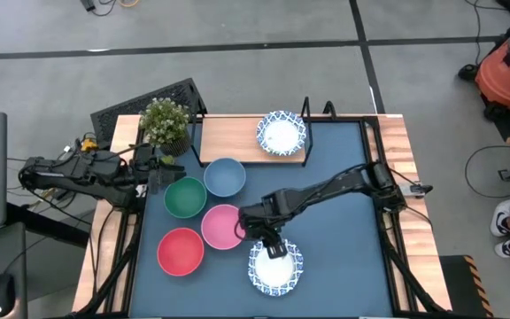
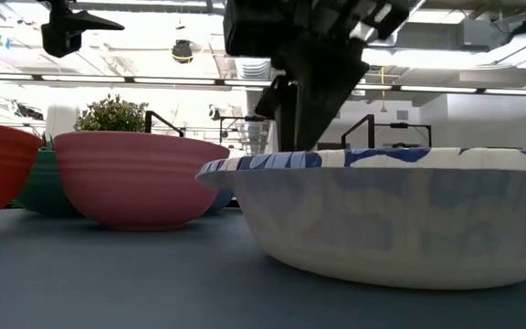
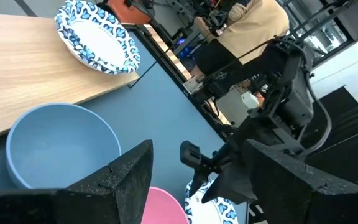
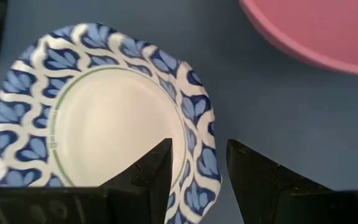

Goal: Place and stack bowls onto a shelf
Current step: Stack the white bowl on top of the white bowl on the shelf

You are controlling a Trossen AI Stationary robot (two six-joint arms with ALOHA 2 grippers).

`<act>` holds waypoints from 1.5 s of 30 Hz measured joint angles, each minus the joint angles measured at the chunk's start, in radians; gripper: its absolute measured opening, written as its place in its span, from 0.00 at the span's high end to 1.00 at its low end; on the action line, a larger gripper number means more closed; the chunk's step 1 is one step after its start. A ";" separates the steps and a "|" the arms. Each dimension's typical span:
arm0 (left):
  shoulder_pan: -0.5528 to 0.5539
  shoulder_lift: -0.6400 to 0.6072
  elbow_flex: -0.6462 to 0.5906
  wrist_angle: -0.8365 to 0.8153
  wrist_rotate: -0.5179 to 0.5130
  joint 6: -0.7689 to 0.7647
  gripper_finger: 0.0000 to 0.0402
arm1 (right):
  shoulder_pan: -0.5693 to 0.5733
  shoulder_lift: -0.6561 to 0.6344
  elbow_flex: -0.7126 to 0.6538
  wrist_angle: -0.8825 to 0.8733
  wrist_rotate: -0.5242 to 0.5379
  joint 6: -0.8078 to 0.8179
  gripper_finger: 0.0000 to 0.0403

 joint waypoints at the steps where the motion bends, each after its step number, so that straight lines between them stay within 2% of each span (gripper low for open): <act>1: 0.000 0.000 0.000 0.000 0.000 0.000 0.41 | -0.001 0.000 -0.013 0.013 0.000 0.000 0.56; 7: 0.000 0.000 0.000 0.001 -0.001 0.000 0.41 | -0.015 0.000 -0.068 0.095 -0.026 0.001 0.56; 18: 0.000 0.000 0.000 -0.027 -0.009 0.001 0.41 | -0.016 0.000 -0.097 0.103 -0.059 0.015 0.58; 22: 0.000 0.000 0.000 -0.031 -0.009 0.001 0.41 | -0.016 0.000 -0.097 0.103 -0.057 0.018 0.64; 33: 0.000 0.000 0.000 -0.052 -0.009 0.001 0.41 | -0.027 0.000 -0.097 0.083 -0.057 0.053 0.95; 39: 0.000 0.000 0.000 -0.051 -0.009 0.020 0.41 | -0.029 -0.008 -0.095 -0.012 -0.058 0.101 0.96; 45: 0.000 0.000 0.000 -0.051 -0.009 0.026 0.41 | -0.036 -0.117 -0.096 -0.120 -0.057 0.101 0.96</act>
